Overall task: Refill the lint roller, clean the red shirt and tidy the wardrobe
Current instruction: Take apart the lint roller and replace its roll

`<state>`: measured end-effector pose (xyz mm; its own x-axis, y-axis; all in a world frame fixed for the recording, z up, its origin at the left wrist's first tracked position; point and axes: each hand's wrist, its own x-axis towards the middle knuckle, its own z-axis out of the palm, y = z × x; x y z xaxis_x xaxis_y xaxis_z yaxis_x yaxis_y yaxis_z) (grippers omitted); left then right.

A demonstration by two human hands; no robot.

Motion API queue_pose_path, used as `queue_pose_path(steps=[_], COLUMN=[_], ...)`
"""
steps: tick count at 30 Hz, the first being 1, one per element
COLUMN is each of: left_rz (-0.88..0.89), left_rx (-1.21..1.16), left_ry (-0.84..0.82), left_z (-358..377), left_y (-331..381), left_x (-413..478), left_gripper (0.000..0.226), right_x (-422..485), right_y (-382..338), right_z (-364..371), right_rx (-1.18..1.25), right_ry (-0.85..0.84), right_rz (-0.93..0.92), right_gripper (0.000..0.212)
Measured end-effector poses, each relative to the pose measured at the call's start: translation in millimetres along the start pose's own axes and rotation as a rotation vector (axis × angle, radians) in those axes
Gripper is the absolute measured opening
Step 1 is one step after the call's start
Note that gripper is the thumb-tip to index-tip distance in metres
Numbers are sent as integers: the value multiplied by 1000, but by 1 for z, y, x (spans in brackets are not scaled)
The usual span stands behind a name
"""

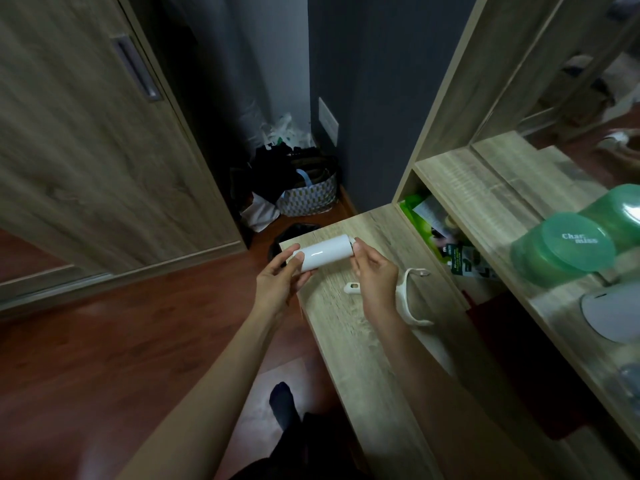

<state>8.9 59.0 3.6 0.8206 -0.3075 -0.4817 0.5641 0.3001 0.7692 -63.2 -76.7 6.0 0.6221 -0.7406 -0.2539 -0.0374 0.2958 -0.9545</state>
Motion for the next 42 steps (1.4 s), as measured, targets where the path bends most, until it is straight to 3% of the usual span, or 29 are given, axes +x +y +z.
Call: queue_pose_path(steps=[4,9,14,42], left_rz=[-7,-8,-13,-19], left_rx=[1,18,19,10], left_ry=[-3,-9,-6,2], left_z=[1,-1,1,7], left_y=[0,-1,-2,-3], left_x=[-1,-1,-3,-10], left_gripper=[19,18,19,19], right_x=[1,-1,2,-2], right_y=[-5,-6,-3,3], right_z=[2,1,2,2], right_rx=[10,-263,-304,-340], right_ry=[56,88,156,151], right_rz=[-23,-228,-282,-292], right_gripper=[28,23,21,23])
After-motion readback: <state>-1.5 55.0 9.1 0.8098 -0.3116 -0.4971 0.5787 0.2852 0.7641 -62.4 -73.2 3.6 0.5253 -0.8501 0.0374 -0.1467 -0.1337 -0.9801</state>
